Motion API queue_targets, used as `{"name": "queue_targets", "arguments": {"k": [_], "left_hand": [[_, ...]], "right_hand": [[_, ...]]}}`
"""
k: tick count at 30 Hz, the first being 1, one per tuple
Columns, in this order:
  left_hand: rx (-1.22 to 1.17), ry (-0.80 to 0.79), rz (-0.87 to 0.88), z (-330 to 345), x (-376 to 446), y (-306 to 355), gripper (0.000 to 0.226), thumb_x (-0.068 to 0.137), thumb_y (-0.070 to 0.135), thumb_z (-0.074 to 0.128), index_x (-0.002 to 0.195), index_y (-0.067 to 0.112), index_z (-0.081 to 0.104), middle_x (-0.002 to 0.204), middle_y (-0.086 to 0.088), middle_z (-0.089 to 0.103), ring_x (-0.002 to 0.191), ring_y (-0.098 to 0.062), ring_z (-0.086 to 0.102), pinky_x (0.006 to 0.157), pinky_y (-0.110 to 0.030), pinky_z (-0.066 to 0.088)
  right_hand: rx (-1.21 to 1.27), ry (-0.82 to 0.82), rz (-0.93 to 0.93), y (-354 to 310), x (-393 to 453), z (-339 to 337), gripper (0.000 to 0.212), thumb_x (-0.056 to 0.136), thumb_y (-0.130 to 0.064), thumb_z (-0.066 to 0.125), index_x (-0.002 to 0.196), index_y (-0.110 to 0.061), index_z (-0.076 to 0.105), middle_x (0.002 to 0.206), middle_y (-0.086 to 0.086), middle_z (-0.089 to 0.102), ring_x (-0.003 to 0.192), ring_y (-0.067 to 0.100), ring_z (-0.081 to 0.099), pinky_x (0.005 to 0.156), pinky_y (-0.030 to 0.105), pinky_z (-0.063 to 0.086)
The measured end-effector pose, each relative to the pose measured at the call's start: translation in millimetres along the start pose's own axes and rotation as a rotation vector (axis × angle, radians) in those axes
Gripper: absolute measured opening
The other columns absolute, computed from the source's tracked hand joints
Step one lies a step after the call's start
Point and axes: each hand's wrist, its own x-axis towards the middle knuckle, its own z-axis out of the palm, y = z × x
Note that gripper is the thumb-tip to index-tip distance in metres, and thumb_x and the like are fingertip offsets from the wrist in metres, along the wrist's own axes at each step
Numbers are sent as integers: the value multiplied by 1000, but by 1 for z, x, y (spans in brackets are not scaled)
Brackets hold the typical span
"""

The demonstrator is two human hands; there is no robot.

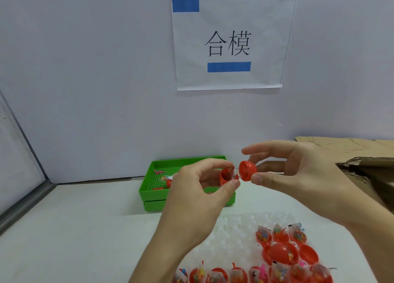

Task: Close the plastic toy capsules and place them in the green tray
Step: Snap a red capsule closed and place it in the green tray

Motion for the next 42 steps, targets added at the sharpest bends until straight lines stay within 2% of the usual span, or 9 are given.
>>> {"name": "queue_targets", "arguments": {"k": [6, 10, 15, 18, 21, 33, 42], "left_hand": [[16, -12, -2, 0, 0, 3, 14, 83, 26, 77, 93, 33, 72, 85, 21, 73, 86, 5, 68, 70, -5, 49], [29, 6, 15, 1, -1, 5, 14, 83, 24, 78, 92, 33, 72, 84, 22, 72, 84, 5, 68, 68, -4, 49], [47, 46, 29, 1, -1, 7, 29, 78, 25, 82, 103, 36, 71, 84, 17, 72, 85, 9, 66, 64, 0, 45], [88, 31, 58, 2, -2, 9, 22, 78, 23, 82, 94, 35, 73, 81, 19, 71, 83, 10, 65, 62, 2, 44], [96, 24, 71, 1, -3, 10, 17, 79, 25, 81, 87, 36, 72, 82, 22, 71, 83, 7, 66, 62, -1, 46], [92, 42, 71, 1, -2, 9, 14, 80, 33, 79, 85, 36, 67, 77, 17, 72, 80, 1, 69, 68, -15, 55], [99, 60, 96, 1, -3, 10, 11, 81, 28, 79, 85, 33, 69, 79, 19, 72, 79, 1, 69, 69, -14, 55]], "right_hand": [[31, -5, -22, 0, 0, 1, 38, 64, -23, 80, 101, -28, 76, 94, 1, 76, 86, 20, 75, 80, 25, 59], [17, 22, -36, -1, 0, 3, 39, 64, -22, 79, 102, -26, 75, 92, 1, 76, 85, 20, 75, 82, 29, 60], [-13, 29, -63, -3, 0, 5, 42, 65, -22, 79, 106, -24, 73, 92, 2, 76, 86, 20, 74, 83, 32, 60], [-21, 25, -67, -3, 0, 6, 41, 64, -23, 79, 105, -25, 73, 91, 2, 76, 86, 20, 74, 83, 32, 60], [-32, 25, -68, -3, -1, 6, 41, 65, -23, 79, 105, -26, 73, 92, 0, 76, 87, 19, 74, 83, 32, 60], [-11, 32, -114, -2, 0, 8, 38, 66, -22, 79, 104, -24, 73, 92, 2, 76, 87, 20, 74, 81, 32, 61], [8, 52, -139, -4, 0, 9, 40, 66, -18, 80, 106, -20, 73, 92, 2, 76, 85, 18, 74, 77, 26, 60]]}}
